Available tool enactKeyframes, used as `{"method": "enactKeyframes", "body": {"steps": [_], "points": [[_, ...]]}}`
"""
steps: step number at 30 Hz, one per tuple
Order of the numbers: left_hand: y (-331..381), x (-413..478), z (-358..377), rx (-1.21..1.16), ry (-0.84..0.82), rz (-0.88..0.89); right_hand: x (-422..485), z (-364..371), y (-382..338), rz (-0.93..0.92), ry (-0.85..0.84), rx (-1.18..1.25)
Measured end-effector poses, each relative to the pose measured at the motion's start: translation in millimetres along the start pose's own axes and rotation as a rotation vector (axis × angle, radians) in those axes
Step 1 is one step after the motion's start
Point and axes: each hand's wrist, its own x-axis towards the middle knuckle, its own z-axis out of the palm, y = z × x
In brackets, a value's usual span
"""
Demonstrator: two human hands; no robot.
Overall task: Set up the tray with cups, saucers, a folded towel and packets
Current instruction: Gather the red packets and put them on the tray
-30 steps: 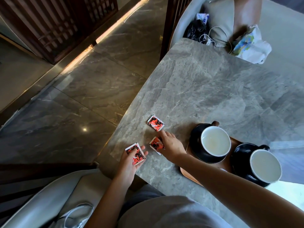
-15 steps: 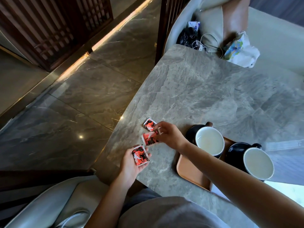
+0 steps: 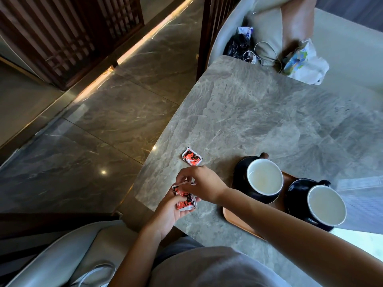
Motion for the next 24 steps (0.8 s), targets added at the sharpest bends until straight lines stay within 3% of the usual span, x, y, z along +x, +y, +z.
{"method": "enactKeyframes", "body": {"steps": [6,10,17,20,24], "points": [[0.8,6.1,-1.1,0.029,0.098,0.006,-6.7,2.3,8.0,-0.101,-0.048,-0.023],[-0.6,7.5,-4.4,-0.021,0.104,-0.007,-16.7,8.5,17.4,-0.11,-0.12,-0.183],[-0.2,9.5,0.1,-0.034,0.116,0.026,-19.7,22.3,26.7,-0.145,-0.064,-0.293],[1.7,8.5,1.5,0.001,0.117,0.071,-18.7,21.8,24.6,-0.14,-0.059,-0.227],[5.3,9.4,-0.7,-0.027,0.152,0.116,-16.1,21.4,19.5,0.058,0.001,0.069]]}}
